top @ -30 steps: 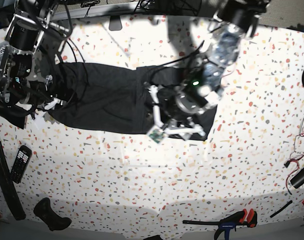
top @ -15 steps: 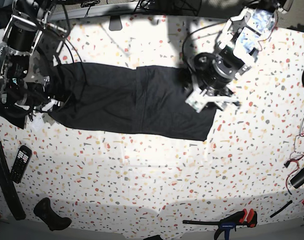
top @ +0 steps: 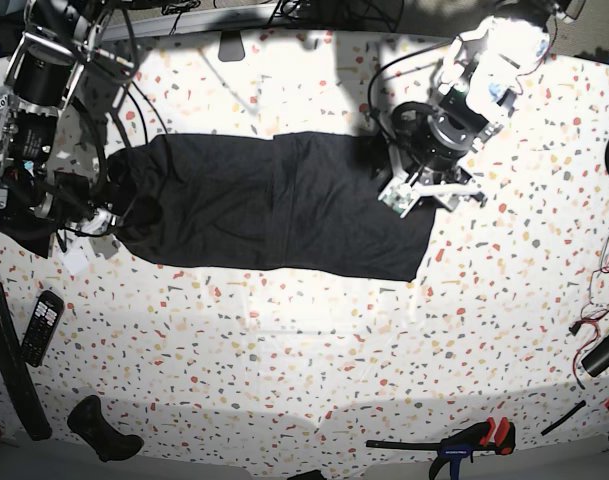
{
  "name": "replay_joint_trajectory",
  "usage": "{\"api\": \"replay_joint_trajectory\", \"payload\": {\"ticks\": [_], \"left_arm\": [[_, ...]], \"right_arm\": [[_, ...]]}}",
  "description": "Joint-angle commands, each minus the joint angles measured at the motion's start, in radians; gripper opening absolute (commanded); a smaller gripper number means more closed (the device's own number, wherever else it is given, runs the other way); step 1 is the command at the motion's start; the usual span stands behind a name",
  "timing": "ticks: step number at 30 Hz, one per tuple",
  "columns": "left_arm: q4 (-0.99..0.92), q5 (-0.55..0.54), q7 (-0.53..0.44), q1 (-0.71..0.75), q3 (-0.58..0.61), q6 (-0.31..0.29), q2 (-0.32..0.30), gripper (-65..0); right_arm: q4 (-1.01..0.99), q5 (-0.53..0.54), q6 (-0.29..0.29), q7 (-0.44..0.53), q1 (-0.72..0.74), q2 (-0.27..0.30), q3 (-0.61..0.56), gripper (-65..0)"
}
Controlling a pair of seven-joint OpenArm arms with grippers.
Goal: Fold the T-shirt properly
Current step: 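Raise the left gripper and grasp the other strip end with the right gripper, then fold the other end over onto the folded layer with the right gripper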
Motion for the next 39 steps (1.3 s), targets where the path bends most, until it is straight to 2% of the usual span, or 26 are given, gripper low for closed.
{"api": "replay_joint_trajectory", "payload": {"ticks": [1,4,8,14,18,26,30,32,35,39], "left_arm": [[-0.004,0.000,-0.021,-0.009,-0.004,0.007,-0.001,-29.5],[-0.049,0.001,-0.027,-0.011,-0.004,0.007,0.003,-29.5],[-0.059,0.001,-0.038,-0.011,-0.004,0.005,0.013,-29.5],[-0.059,0.001,-0.042,-0.012,-0.004,-0.001,0.070,-29.5],[-0.060,0.004,-0.041,-0.011,-0.004,-0.002,0.099,-29.5],[-0.060,0.003,-0.041,-0.011,-0.004,-0.004,0.101,-29.5],[-0.060,0.003,-0.041,-0.011,-0.004,-0.004,0.101,-29.5],[-0.060,0.003,-0.041,-0.011,-0.004,-0.004,0.101,-29.5],[-0.060,0.003,-0.041,-0.011,-0.004,-0.004,0.101,-29.5],[-0.060,0.003,-0.041,-0.011,-0.004,-0.004,0.101,-29.5]], "right_arm": [[0.017,0.053,0.002,0.008,0.021,0.018,0.005,-65.0],[0.029,0.111,0.002,0.008,0.021,0.018,0.005,-65.0],[0.073,0.129,0.002,0.008,0.026,0.012,0.004,-65.0],[0.140,0.129,0.002,0.008,0.064,-0.047,-0.022,-65.0],[0.147,0.129,0.002,0.008,0.103,-0.094,-0.117,-65.0],[0.147,0.118,0.002,0.008,0.187,-0.205,-0.372,-65.0],[0.147,0.030,0.002,0.008,0.206,-0.279,-0.443,-65.0],[0.147,-0.064,0.002,0.008,0.206,-0.319,-0.455,-65.0],[0.147,-0.210,0.002,0.059,0.206,-0.383,-0.455,-65.0],[0.147,-0.325,0.002,0.095,0.206,-0.464,-0.455,-65.0]]}}
